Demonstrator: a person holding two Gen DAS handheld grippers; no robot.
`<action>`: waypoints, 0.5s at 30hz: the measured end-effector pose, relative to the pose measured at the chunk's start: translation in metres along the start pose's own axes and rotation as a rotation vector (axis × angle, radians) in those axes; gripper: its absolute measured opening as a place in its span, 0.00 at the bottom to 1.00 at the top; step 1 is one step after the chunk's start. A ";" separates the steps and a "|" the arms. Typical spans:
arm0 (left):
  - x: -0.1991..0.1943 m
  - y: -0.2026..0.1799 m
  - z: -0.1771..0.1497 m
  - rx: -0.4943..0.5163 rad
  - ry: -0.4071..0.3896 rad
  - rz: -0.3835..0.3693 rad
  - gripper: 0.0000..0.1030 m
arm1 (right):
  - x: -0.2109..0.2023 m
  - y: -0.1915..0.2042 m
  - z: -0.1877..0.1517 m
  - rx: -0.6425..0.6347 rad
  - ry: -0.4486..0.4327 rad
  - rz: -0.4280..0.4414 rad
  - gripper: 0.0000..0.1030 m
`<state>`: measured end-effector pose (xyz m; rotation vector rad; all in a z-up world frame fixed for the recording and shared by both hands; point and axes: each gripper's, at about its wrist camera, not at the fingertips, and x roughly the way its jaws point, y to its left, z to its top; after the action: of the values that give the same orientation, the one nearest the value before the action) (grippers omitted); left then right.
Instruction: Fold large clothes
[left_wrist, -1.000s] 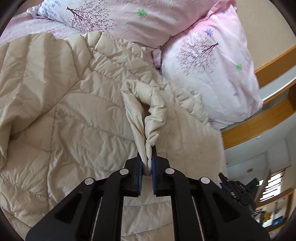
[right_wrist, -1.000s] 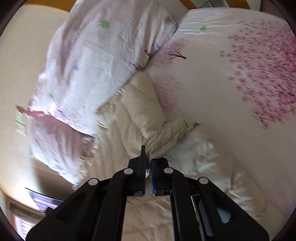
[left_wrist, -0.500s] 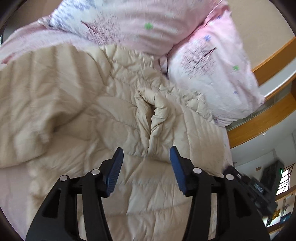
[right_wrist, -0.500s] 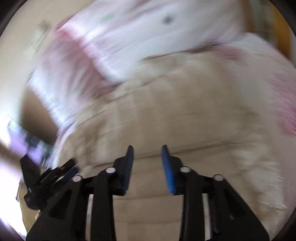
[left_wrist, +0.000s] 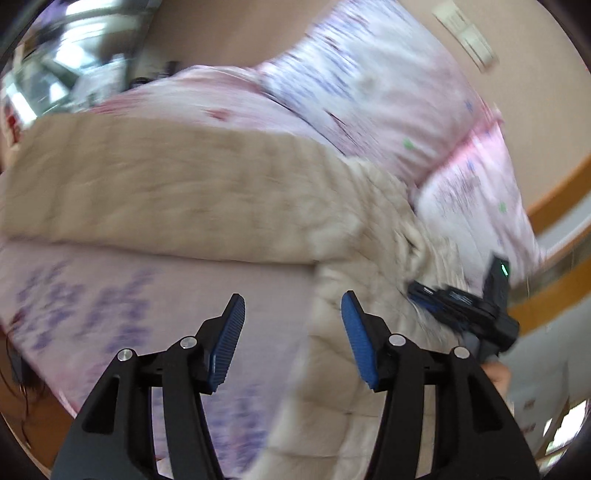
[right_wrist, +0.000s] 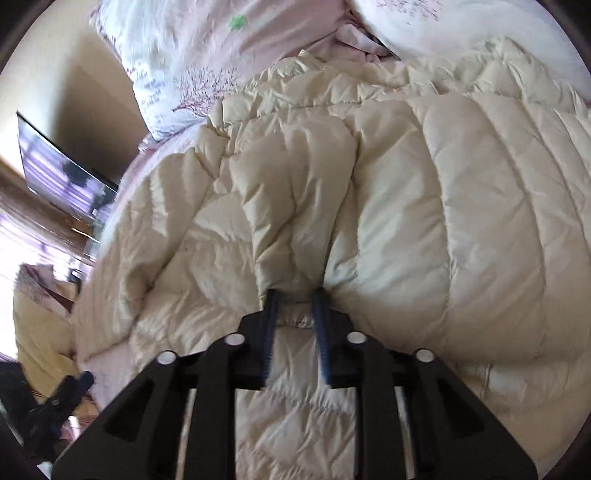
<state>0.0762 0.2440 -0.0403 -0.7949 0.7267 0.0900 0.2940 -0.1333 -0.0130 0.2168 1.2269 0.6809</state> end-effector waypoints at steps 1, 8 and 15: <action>-0.008 0.016 0.002 -0.042 -0.035 0.021 0.53 | -0.010 -0.004 -0.003 0.028 -0.011 0.042 0.54; -0.025 0.077 0.014 -0.286 -0.141 0.102 0.53 | -0.050 -0.012 -0.023 0.030 -0.052 0.105 0.61; -0.025 0.113 0.017 -0.494 -0.190 0.097 0.52 | -0.060 -0.012 -0.034 0.034 -0.055 0.123 0.61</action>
<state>0.0293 0.3404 -0.0867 -1.2026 0.5666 0.4390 0.2569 -0.1846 0.0167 0.3393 1.1795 0.7557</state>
